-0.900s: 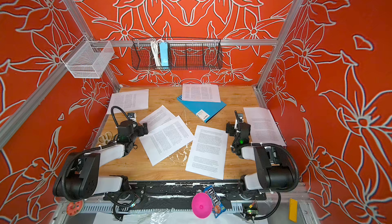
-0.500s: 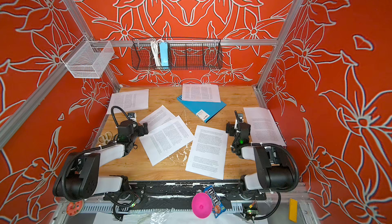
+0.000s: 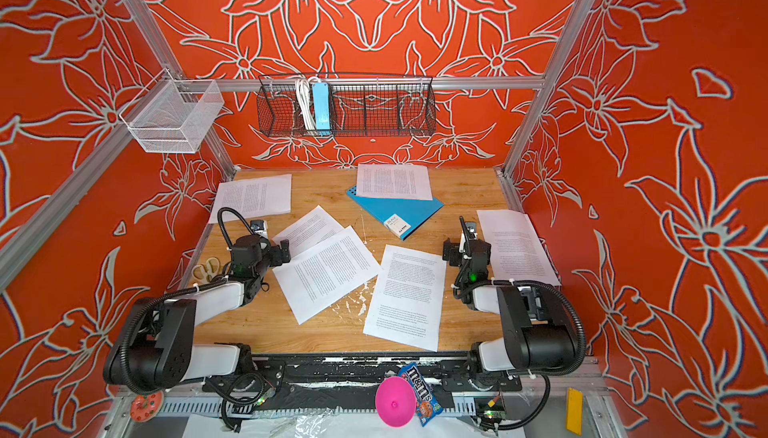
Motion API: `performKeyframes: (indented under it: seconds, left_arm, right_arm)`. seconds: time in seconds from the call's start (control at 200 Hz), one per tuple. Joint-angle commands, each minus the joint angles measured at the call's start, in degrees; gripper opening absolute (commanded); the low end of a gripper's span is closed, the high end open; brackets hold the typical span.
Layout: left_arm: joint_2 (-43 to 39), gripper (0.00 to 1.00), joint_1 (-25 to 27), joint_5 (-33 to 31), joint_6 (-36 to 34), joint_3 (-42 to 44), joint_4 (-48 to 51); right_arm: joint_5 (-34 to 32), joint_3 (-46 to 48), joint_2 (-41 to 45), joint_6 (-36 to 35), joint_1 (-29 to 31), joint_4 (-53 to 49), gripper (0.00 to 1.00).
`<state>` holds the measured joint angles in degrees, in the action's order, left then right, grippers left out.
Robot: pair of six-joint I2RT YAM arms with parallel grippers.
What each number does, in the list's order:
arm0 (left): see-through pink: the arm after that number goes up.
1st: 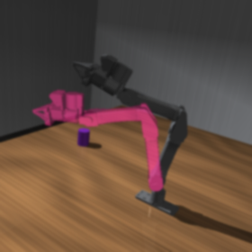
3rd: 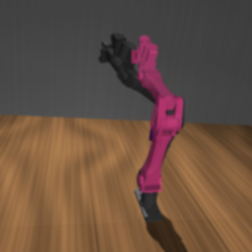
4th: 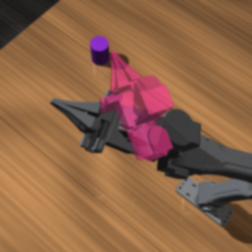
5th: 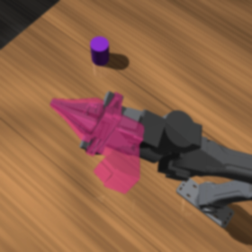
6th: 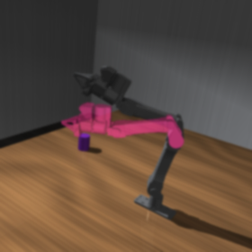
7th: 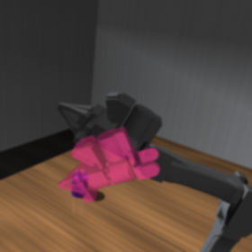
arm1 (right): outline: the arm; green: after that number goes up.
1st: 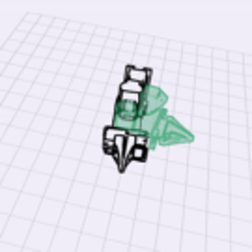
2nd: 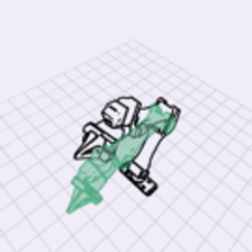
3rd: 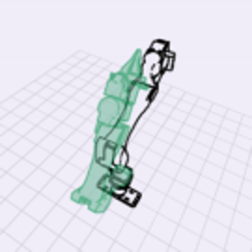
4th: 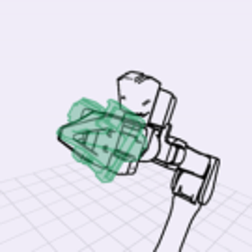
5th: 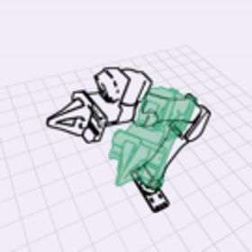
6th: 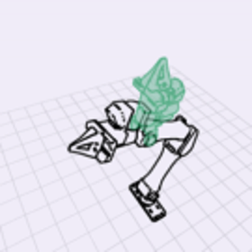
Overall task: Put the files into the folder
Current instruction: 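Raise both arms and move the right gripper toward the blue folder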
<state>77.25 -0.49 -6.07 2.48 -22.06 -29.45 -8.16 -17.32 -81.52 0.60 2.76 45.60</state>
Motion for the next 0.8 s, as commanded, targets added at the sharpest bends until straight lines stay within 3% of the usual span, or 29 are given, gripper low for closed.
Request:
performKeyframes:
  seconds: [0.0,0.205,0.27,0.325,0.435,0.53,0.575,0.62,0.66,0.75,0.796]
  left_arm:
    - [0.0,0.97,-0.6,0.1,-0.1,-0.6,-0.5]
    - [-1.4,0.97,-1.5,-0.7,1.2,-0.8,-0.6]
    - [-6.4,0.97,-1.5,-2.7,2.2,-6.2,12.5]
    - [-10.0,0.97,-1.5,-1.3,2.0,-9.5,17.9]
    - [-16.3,0.97,-1.5,-1.2,10.3,-16.1,30.2]
    - [-20.2,0.97,-1.5,-7.0,24.5,-24.7,48.4]
    - [-23.0,0.97,-1.5,-5.5,28.2,-28.6,57.8]
    - [-25.4,0.97,-1.6,-0.4,27.5,-31.3,63.8]
    - [-28.0,0.97,-1.7,5.6,24.3,-32.1,66.1]
    - [-35.5,0.97,-1.6,17.1,20.7,-30.5,67.7]
    - [-39.0,0.97,-1.7,26.0,18.2,-29.1,67.3]
  right_arm:
    - [-0.2,-1.3,0.5,-0.9,0.3,-0.3,0.98]
    - [-0.3,-1.3,0.5,-0.8,0.2,-0.3,0.97]
    - [-0.1,-1.1,0.6,-0.5,0.1,-0.1,0.98]
    - [-3.0,-1.1,1.9,0.1,0.2,0.5,0.97]
    - [-7.5,-8.2,14.5,4.9,0.4,-24.6,0.98]
    - [-15.9,-14.4,20.1,21.9,0.3,-42.3,0.98]
    - [-16.4,-16.5,21.7,24.0,0.3,-47.7,0.98]
    - [-16.2,-17.4,23.2,27.7,0.2,-50.9,0.98]
    - [-12.6,-16.8,24.7,30.7,-0.2,-51.2,0.98]
    - [5.5,-12.0,27.4,32.9,-0.6,-42.2,0.98]
    - [14.2,-10.7,26.6,34.5,-0.6,-39.0,0.98]
